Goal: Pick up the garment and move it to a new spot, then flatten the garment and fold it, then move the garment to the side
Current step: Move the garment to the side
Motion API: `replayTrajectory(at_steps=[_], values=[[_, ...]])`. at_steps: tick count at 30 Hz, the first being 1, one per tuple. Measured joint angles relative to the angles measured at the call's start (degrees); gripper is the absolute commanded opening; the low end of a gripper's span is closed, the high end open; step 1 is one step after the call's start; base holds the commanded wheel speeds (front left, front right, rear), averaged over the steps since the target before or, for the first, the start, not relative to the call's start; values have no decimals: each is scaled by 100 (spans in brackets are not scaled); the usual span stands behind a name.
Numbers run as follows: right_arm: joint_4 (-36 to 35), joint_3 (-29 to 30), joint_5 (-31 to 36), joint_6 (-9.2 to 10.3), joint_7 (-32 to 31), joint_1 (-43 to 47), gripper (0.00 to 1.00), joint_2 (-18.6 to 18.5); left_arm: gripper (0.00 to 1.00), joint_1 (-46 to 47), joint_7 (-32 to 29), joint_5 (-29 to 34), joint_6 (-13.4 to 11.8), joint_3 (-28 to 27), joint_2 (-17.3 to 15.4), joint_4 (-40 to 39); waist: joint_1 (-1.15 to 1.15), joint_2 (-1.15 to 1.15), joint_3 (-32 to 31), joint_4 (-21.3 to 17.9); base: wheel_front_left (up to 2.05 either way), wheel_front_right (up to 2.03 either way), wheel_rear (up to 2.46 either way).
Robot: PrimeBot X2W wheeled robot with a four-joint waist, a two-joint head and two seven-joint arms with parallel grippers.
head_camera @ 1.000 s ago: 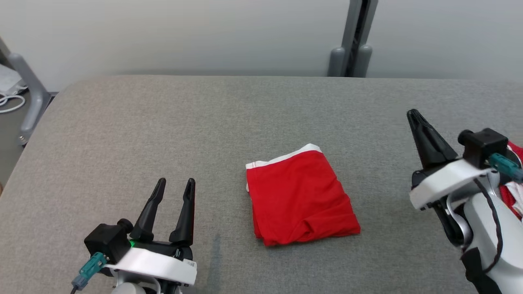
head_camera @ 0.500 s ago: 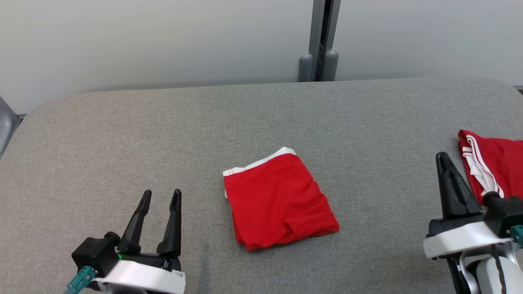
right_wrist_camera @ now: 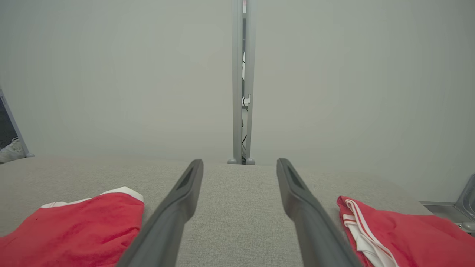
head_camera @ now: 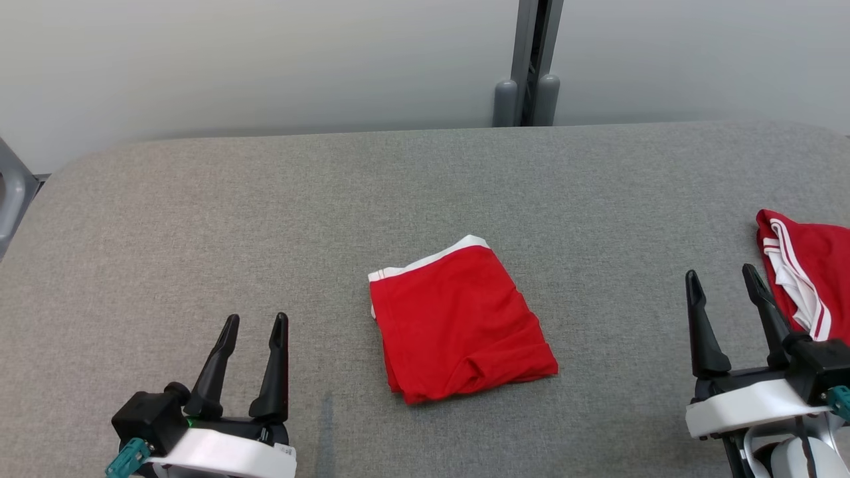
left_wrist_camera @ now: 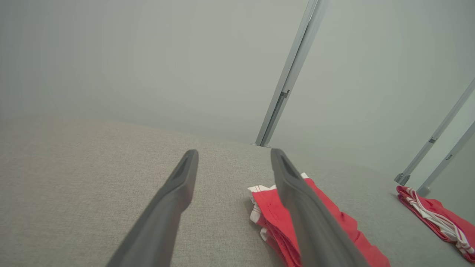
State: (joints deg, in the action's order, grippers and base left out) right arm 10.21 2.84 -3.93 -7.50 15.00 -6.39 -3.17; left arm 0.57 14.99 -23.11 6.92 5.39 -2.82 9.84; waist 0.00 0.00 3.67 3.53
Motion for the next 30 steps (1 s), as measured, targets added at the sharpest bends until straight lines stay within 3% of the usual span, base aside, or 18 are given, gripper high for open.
replayTrajectory(at_steps=[30], values=[[133, -158, 26, 0, 0, -37, 100, 20, 100, -57, 0, -10, -92, 121, 1, -86, 0, 0, -25, 285, 0, 0, 0]])
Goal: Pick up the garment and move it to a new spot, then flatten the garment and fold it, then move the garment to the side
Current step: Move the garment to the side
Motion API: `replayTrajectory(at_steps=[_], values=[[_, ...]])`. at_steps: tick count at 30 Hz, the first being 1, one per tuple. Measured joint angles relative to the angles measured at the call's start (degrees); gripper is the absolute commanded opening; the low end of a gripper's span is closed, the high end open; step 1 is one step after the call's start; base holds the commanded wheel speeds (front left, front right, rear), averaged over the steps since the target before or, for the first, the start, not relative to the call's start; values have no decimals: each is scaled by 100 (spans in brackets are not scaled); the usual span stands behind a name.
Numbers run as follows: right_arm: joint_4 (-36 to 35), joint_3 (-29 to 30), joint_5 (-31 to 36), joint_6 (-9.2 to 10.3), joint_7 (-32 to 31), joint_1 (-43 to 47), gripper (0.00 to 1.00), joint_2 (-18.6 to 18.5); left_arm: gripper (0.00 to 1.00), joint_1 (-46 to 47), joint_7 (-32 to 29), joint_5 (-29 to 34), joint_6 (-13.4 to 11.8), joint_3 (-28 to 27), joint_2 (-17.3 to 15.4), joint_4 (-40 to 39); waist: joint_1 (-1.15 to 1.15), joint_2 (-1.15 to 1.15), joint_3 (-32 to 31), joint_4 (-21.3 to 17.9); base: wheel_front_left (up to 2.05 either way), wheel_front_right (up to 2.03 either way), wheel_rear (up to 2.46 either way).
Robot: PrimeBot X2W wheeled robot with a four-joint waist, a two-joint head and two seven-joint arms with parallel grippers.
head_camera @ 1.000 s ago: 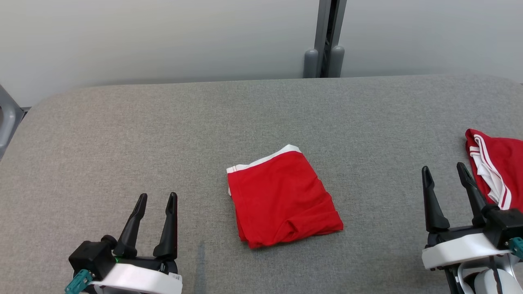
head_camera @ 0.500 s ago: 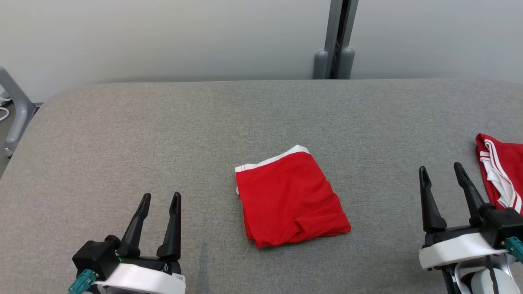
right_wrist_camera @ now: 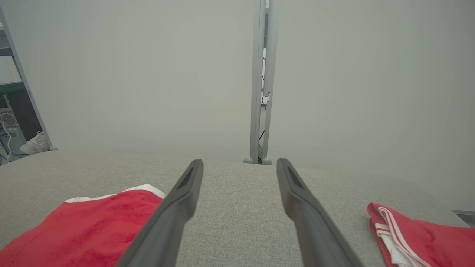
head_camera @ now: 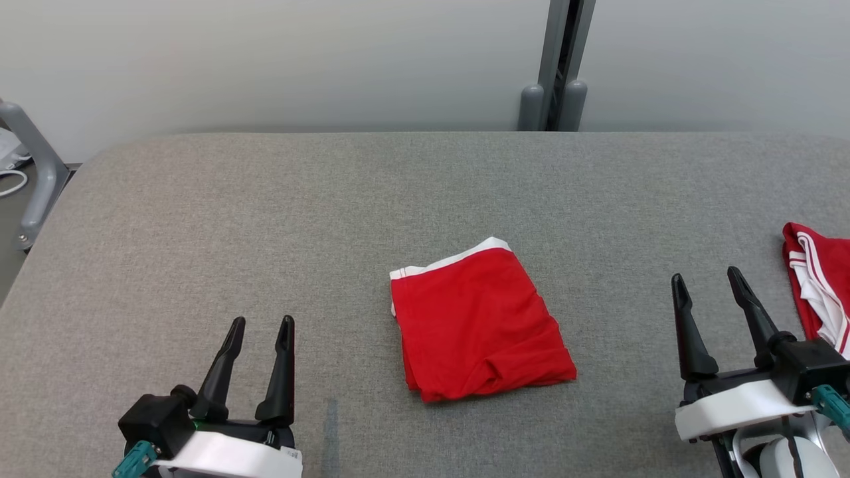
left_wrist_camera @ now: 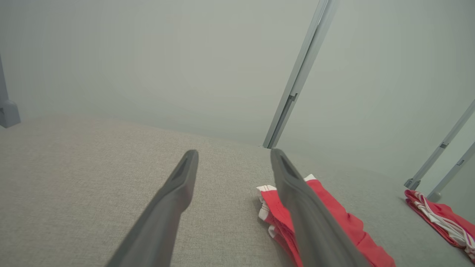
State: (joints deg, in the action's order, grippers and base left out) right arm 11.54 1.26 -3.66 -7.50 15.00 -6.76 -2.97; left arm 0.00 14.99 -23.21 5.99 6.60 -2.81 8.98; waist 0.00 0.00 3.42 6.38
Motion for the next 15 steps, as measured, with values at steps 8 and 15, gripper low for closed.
replayTrajectory(at_steps=[8, 15], values=[[40, -31, 1, 0, 0, -2, 100, -3, 100, 1, 0, 2, -9, -10, 0, -25, 0, 0, 9, -16, 0, 0, 0], [71, -82, 1, 0, 0, -1, 100, -8, 100, 1, 0, 10, -11, -11, -1, -23, 0, 0, -15, -17, 0, 0, 0]])
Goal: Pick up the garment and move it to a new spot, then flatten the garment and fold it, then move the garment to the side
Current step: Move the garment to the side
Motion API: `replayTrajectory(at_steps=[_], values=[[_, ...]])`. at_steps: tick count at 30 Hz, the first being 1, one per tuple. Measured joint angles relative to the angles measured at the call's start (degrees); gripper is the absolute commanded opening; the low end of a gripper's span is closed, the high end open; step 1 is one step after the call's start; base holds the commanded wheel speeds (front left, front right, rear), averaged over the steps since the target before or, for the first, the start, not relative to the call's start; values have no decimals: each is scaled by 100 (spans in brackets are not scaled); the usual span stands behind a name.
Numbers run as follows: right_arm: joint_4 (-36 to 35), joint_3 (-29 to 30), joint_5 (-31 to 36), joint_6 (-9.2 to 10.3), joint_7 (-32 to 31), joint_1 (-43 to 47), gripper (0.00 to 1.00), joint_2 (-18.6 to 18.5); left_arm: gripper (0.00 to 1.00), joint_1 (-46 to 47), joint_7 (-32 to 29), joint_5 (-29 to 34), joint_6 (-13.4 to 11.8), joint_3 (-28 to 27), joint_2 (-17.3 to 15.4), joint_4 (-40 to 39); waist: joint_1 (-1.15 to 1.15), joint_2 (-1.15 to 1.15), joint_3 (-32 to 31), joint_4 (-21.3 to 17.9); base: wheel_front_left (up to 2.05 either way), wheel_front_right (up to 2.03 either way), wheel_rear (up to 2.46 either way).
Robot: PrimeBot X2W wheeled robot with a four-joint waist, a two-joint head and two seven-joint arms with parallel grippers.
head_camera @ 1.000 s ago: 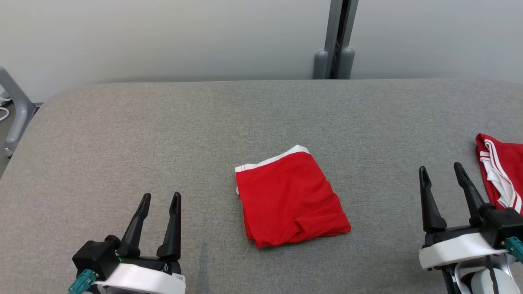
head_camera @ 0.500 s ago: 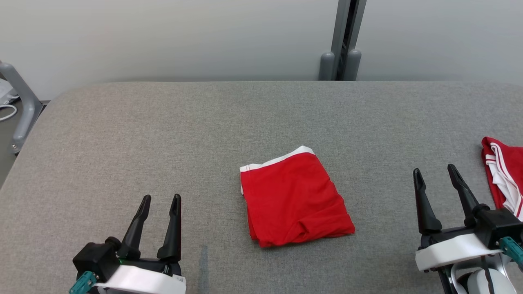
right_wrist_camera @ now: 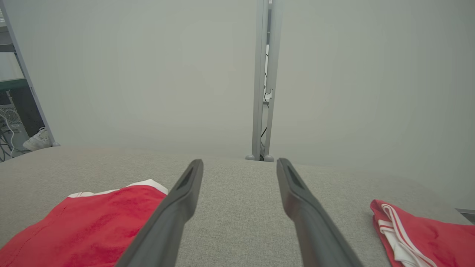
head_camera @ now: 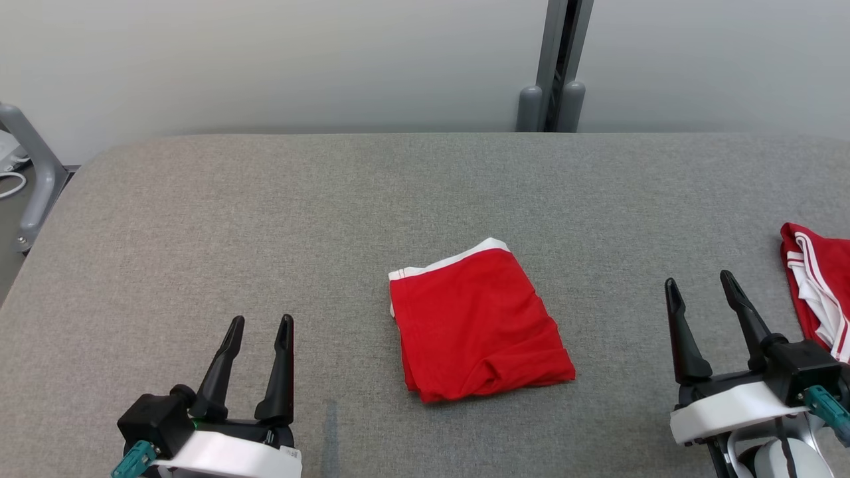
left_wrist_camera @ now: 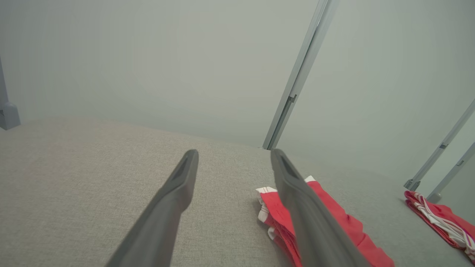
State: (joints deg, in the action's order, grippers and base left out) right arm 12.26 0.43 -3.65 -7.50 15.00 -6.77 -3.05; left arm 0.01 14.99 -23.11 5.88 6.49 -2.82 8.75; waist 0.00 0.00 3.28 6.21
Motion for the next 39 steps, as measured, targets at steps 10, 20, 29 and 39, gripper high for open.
replayTrajectory(at_steps=[10, 20, 29, 39], values=[[22, -33, 9, 0, 0, 2, 100, -24, 100, -1, 0, 0, -7, 4, 1, 13, 0, 0, -35, 28, 0, 0, 0], [92, -78, 2, 0, 0, 5, 100, -30, 100, -19, 0, 52, 4, 7, 1, 27, 0, 0, -82, 33, 0, 0, 0], [92, -44, -4, 0, 0, 23, 100, -48, 100, -34, 0, 84, 11, 52, 1, 27, 0, 0, -49, 69, 0, 0, 0], [375, -145, -138, 0, -30, -198, 100, -240, 100, 129, 0, 35, 10, 213, -2, -13, 0, 0, 308, 335, 0, 0, 0]])
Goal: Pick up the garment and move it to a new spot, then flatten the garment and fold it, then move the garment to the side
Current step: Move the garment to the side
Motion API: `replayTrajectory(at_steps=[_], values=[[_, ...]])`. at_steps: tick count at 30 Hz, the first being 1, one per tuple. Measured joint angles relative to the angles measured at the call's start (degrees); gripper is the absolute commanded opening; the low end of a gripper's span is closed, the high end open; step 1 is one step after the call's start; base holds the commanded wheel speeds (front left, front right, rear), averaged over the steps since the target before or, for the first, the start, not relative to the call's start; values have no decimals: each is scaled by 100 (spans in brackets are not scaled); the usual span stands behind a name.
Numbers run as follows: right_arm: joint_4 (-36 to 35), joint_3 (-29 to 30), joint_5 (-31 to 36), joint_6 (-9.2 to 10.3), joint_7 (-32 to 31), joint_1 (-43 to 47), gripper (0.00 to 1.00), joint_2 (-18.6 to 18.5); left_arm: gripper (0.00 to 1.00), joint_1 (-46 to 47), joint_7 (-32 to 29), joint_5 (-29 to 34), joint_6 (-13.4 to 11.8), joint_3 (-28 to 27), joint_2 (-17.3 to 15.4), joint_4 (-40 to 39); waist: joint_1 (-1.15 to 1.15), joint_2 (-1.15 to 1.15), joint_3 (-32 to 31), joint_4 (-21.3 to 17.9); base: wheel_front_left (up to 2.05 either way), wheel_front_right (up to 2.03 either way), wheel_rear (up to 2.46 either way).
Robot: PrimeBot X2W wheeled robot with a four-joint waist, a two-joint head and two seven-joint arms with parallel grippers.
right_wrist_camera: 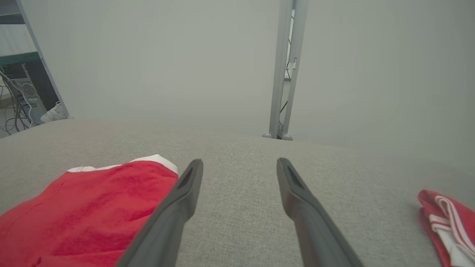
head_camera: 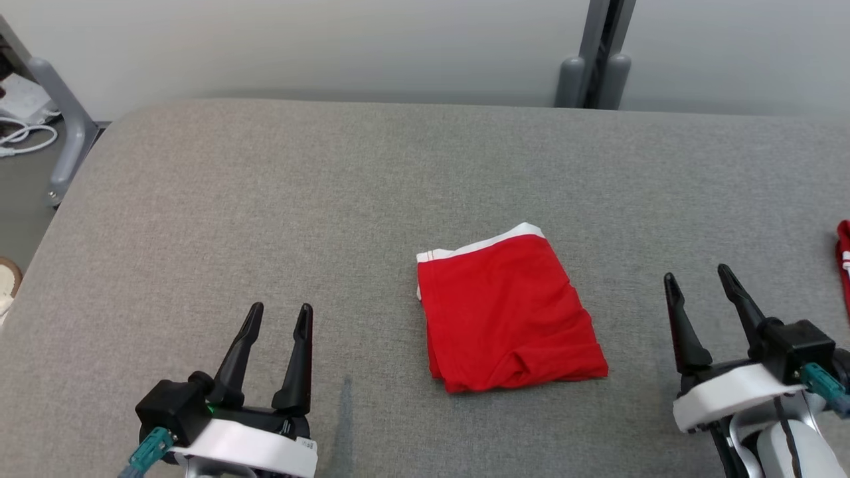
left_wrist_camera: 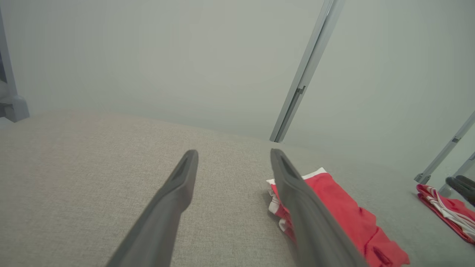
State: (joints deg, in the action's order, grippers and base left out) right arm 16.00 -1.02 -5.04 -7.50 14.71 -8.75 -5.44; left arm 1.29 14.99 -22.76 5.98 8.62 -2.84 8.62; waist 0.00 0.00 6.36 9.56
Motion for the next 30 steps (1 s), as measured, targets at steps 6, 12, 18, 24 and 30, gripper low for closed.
replayTrajectory(at_steps=[6, 12, 18, 24, 30], values=[[412, -929, -960, 0, -525, -553, 100, -488, 100, 149, 0, -36, 1, 135, 0, 35, 0, 0, 305, 260, 0, 0, 0], [780, -1668, -2080, 0, -1278, -1062, 100, -1088, 100, 303, 0, -64, 0, 240, 1, 64, 0, 0, 521, 501, 0, 0, 0], [905, -2446, -3223, 1, -1973, -1413, 100, -1477, 100, 381, 0, -44, -20, 378, 1, 75, 0, 0, 610, 669, 0, 0, 0], [894, -3088, -4154, 1, -2536, -1599, 100, -1858, 100, 386, 0, -26, -35, 421, 2, 93, 0, 0, 609, 761, 0, 0, 0], [1039, -3363, -4700, 1, -2673, -1752, 100, -1959, 100, 391, 0, -29, -51, 442, 0, 88, 0, 0, 610, 834, 0, 0, 0]])
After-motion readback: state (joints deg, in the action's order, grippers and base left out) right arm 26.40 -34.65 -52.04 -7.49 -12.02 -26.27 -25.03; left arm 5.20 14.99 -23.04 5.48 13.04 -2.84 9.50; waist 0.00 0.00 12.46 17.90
